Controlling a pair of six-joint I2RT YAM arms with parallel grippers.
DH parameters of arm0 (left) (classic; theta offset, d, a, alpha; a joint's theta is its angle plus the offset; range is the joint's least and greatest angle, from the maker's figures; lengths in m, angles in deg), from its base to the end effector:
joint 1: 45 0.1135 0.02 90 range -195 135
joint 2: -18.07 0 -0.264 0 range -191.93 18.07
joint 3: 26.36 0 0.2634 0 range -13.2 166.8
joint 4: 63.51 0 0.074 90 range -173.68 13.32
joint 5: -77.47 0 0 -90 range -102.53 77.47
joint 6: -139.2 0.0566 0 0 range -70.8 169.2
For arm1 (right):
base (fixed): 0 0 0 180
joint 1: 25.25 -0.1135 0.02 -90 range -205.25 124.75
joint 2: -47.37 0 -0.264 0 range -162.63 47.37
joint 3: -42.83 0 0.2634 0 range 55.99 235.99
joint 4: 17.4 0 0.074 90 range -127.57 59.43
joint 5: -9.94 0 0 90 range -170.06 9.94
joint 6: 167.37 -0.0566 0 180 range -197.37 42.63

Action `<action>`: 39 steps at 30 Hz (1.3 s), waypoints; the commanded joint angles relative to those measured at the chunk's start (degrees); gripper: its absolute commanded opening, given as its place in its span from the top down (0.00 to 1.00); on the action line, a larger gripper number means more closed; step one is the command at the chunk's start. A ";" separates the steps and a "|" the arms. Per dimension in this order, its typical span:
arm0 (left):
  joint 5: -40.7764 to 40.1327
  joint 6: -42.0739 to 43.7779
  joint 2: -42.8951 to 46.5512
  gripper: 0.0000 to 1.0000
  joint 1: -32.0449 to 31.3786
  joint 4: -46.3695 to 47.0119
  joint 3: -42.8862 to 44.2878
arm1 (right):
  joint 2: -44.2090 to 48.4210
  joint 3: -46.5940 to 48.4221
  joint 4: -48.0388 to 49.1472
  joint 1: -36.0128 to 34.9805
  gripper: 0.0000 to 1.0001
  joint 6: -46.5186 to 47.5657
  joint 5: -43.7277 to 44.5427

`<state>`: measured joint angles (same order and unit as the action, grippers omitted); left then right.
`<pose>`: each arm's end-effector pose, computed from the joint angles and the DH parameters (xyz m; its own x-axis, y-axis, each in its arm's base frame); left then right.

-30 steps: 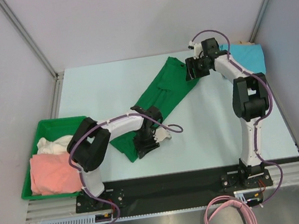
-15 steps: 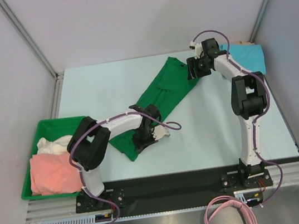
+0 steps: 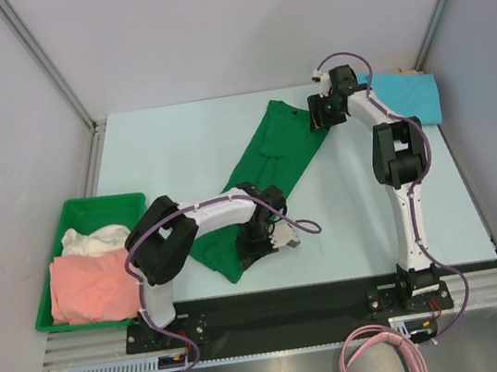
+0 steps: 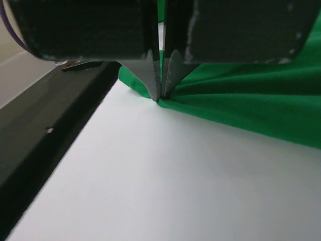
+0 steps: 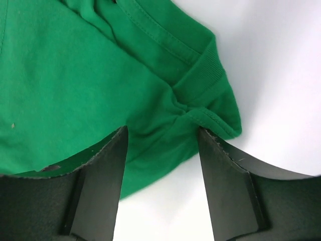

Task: Fold and stack the t-shirts
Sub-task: Fold the tshirt

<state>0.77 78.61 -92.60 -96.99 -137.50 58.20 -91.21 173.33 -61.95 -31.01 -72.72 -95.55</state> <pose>0.1912 -0.2657 0.1175 -0.1638 0.9856 0.0416 0.9440 0.1688 -0.2834 0.5524 0.0709 0.1490 -0.7672 -0.1559 -0.6222 -0.3213 0.9330 0.1623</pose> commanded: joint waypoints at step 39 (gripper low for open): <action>16.42 -4.45 -22.50 0.73 -11.91 -11.71 50.33 | -23.05 37.88 14.77 -5.05 0.36 -12.11 -1.74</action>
<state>15.70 75.24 -118.17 -107.96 -150.31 105.15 -114.31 207.45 -50.25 -36.19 -83.83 -96.22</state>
